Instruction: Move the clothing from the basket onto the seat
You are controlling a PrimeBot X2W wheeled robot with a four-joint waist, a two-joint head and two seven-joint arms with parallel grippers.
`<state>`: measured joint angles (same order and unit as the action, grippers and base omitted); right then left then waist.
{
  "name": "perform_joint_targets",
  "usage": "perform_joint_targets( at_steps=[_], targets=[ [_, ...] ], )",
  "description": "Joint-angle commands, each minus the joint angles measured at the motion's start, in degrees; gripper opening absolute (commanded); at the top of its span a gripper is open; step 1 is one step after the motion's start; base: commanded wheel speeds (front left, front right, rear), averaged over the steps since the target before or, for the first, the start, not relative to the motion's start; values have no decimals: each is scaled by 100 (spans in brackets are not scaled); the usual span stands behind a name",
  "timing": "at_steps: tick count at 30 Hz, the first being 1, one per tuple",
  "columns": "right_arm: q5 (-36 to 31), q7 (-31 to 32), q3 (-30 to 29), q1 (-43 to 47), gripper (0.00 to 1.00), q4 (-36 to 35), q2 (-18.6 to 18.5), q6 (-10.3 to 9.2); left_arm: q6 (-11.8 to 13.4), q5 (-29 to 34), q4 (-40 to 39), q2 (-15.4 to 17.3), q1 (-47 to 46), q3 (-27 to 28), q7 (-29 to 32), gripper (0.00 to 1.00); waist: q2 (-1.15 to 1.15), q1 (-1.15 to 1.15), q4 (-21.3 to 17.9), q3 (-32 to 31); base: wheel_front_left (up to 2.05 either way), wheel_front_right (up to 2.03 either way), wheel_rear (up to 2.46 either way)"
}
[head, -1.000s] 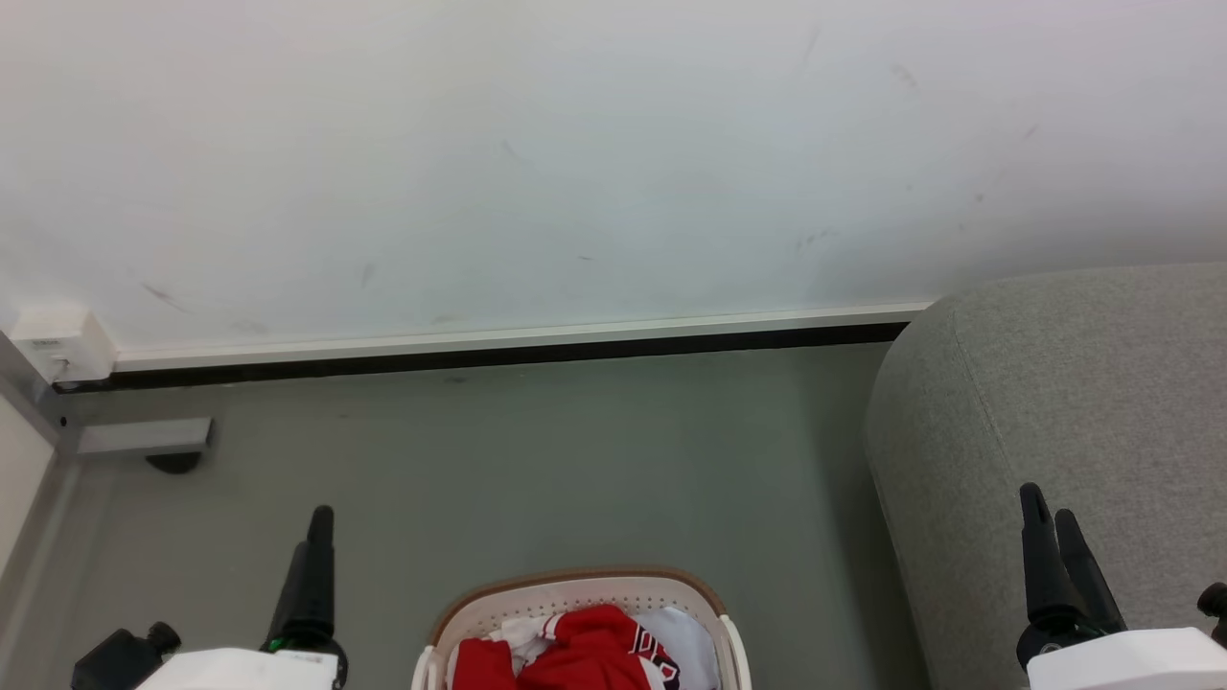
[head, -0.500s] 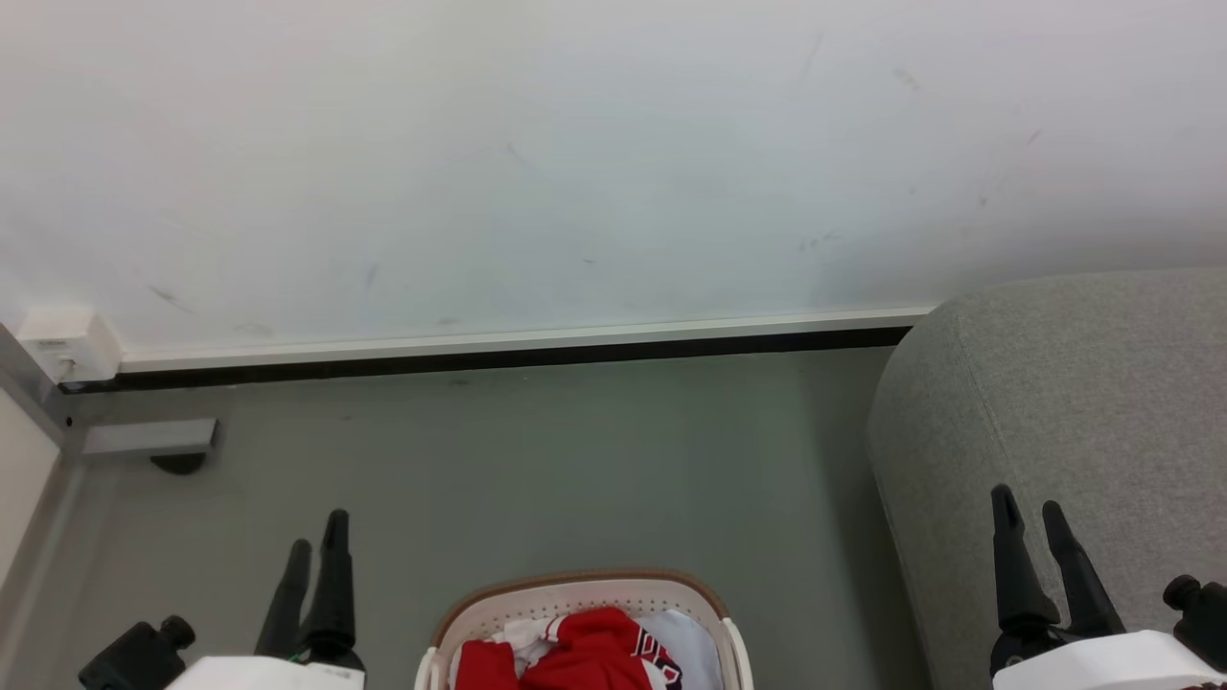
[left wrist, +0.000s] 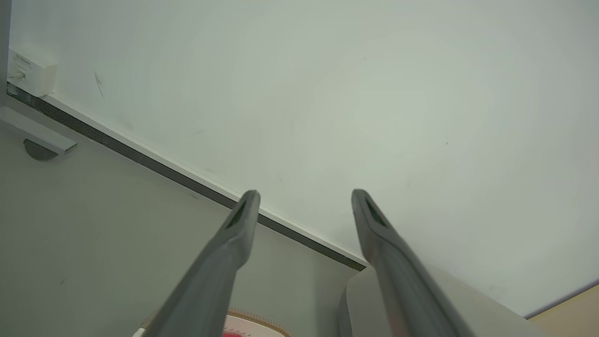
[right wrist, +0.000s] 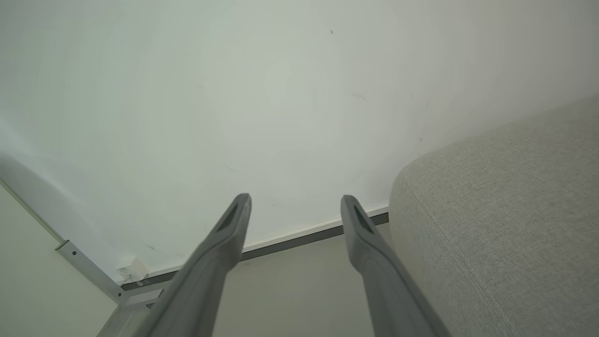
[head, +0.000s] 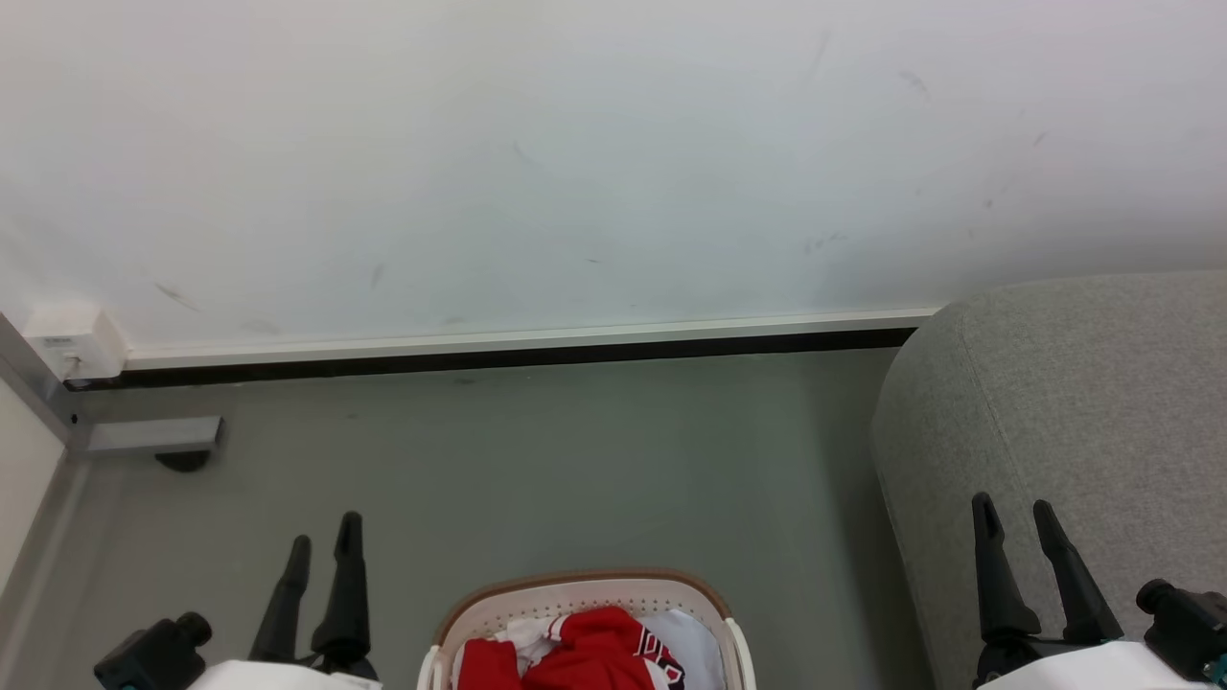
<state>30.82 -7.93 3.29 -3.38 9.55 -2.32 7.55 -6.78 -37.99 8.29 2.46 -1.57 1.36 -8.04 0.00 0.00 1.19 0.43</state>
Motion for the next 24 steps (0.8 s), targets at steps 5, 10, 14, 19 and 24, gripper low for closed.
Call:
perform_joint_targets(
  at_steps=[5, 10, 14, 19, 24],
  targets=[
    [-383, -114, 13, 17, 100, -58, -65, -7, -33, 442, -69, 50, 25, -25, -102, 100, 0, 0, 0, 12, 0, 0, 0],
    [-678, -189, 14, 45, 100, -61, -66, -7, -42, 767, -54, 52, 51, -62, -181, 100, 0, 0, 5, 18, 0, 0, 0],
    [-902, -248, 25, 52, 100, -61, -67, -8, -51, 990, -63, 53, 73, -64, -239, 100, 0, 0, 4, 17, 0, 0, 0],
    [-1106, -303, 14, 70, 100, -54, -69, -8, -61, 1263, -70, 55, 92, -97, -293, 100, 0, 0, 10, 16, 0, 0, 0],
    [-1359, -373, 26, 79, 100, -47, -70, -9, -65, 1548, -67, 57, 120, -121, -360, 100, 0, 0, 13, 16, 0, 0, 0]
  ],
)
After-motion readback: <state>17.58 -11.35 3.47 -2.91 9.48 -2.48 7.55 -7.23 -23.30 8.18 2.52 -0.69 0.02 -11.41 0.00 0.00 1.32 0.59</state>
